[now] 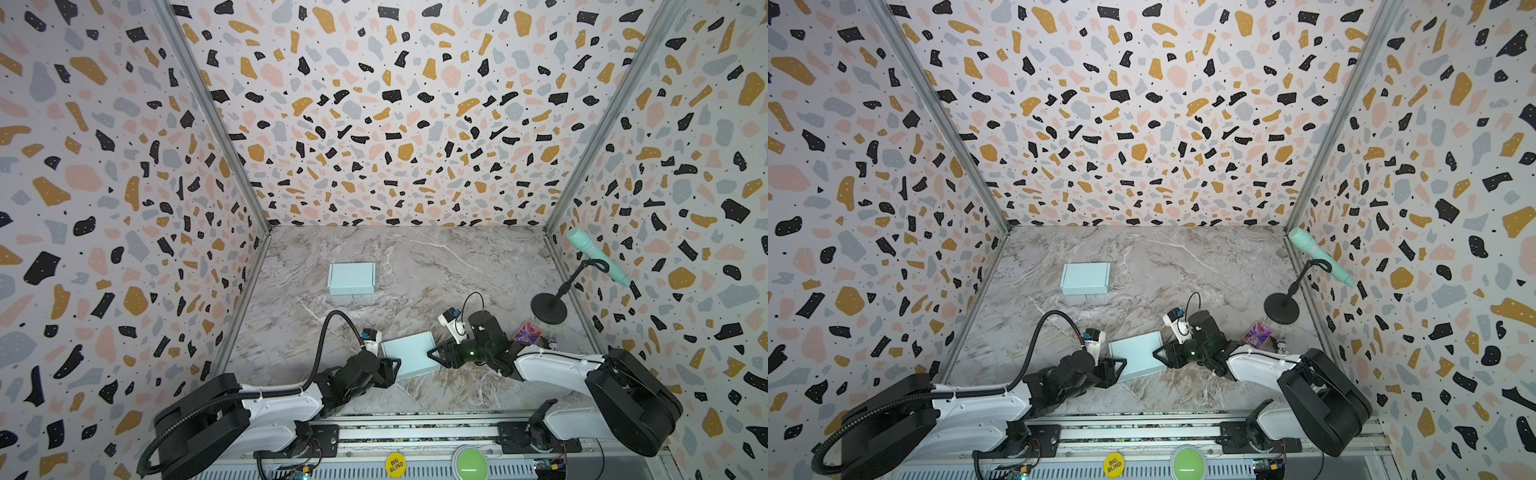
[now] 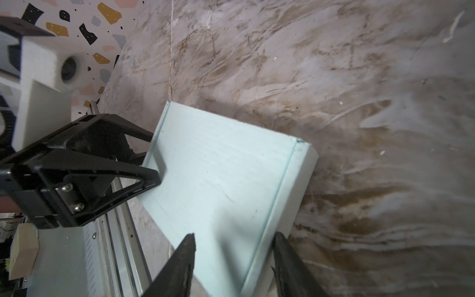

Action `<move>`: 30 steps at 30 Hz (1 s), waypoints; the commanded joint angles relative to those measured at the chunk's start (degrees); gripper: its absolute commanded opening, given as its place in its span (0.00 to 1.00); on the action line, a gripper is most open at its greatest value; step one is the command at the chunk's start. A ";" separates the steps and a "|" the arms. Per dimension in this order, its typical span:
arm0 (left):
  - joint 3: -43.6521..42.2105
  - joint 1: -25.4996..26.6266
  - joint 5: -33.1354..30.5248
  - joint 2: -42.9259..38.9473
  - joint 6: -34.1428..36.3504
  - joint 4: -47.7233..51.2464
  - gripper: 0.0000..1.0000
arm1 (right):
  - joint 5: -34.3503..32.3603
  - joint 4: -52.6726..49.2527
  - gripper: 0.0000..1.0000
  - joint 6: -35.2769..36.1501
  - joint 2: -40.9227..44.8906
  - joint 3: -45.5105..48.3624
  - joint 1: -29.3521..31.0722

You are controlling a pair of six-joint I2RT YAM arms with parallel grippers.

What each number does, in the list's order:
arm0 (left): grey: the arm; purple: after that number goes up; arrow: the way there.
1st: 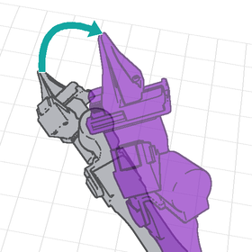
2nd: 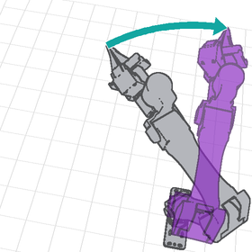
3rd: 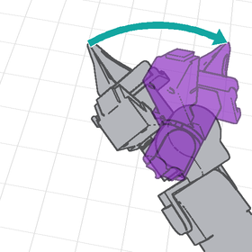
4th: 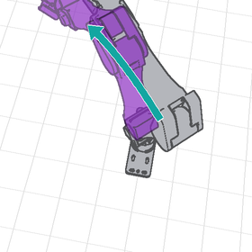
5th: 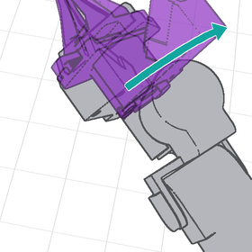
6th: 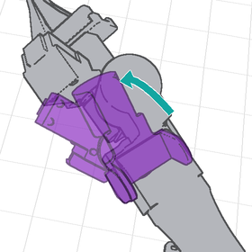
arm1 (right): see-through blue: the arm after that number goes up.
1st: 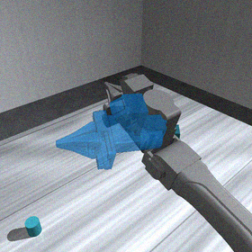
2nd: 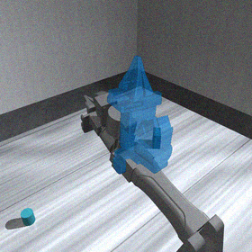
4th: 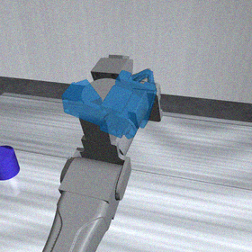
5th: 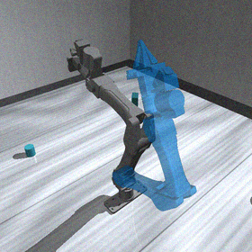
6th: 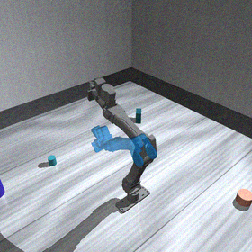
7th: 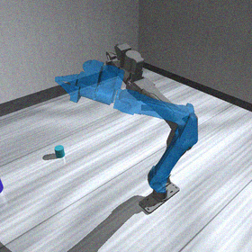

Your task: Fold the paper box

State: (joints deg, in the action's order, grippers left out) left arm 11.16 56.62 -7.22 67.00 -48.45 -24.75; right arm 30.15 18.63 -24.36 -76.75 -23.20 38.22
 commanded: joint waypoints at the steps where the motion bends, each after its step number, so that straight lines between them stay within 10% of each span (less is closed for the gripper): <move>1: 2.91 0.29 1.42 1.00 0.87 -3.15 0.55 | 2.33 2.96 0.49 -0.45 0.10 0.11 0.89; 30: 30.19 -12.02 8.48 26.58 13.00 0.54 0.53 | 4.09 3.57 0.48 0.57 -13.96 -18.67 -8.65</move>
State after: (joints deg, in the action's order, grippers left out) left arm 36.86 44.71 -6.24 91.05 -38.89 -19.05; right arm 26.06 18.83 -24.45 -89.95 -37.41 28.38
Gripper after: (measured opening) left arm 0.532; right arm 0.483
